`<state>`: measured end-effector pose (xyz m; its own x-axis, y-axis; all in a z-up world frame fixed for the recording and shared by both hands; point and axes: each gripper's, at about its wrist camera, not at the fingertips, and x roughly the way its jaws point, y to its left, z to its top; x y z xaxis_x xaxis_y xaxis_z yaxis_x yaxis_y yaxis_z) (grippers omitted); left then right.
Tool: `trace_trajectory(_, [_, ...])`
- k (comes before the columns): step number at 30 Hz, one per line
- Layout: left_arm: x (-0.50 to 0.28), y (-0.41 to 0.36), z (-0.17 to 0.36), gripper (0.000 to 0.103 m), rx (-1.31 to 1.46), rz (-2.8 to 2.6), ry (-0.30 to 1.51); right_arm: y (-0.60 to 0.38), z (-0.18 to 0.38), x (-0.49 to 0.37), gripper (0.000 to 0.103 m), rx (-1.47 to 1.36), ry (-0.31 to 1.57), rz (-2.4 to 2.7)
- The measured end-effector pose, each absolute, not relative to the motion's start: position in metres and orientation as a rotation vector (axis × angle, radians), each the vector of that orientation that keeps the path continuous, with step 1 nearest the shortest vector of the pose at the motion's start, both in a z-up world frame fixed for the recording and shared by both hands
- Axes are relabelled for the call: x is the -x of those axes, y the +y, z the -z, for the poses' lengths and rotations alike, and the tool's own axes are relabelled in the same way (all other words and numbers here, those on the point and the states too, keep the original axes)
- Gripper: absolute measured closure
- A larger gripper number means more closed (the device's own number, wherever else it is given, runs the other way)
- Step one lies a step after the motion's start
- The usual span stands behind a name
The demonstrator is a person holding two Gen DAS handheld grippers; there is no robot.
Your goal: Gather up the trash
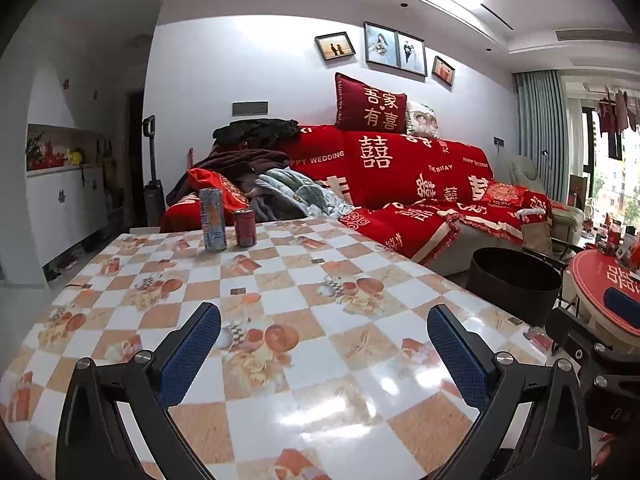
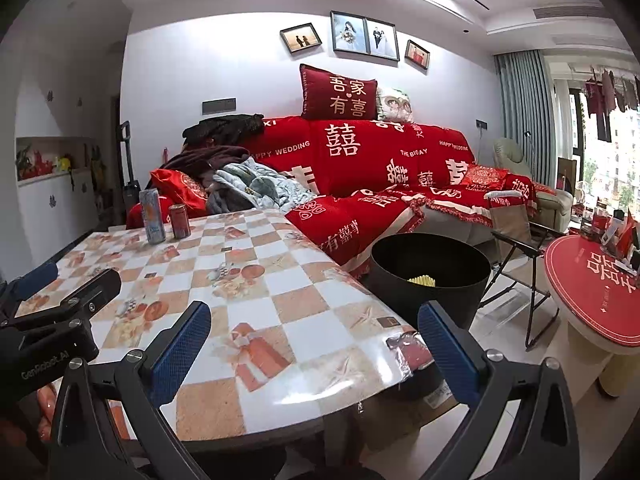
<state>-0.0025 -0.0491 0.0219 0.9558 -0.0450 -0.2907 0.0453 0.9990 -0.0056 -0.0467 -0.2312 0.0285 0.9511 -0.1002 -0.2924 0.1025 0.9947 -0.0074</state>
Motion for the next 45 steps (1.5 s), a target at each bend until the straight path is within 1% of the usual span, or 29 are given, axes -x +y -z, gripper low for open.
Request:
trace_trajectory(10, [0.012, -0.047, -0.018, 0.000, 0.005, 0.047, 0.292, -0.223, -0.038, 0.056, 0.000, 0.008, 0.248, 0.108])
trace_trajectory(45, [0.010, -0.050, -0.021, 0.000, 0.013, 0.054, 0.308, -0.222, -0.040, 0.056, 0.000, 0.005, 0.240, 0.102])
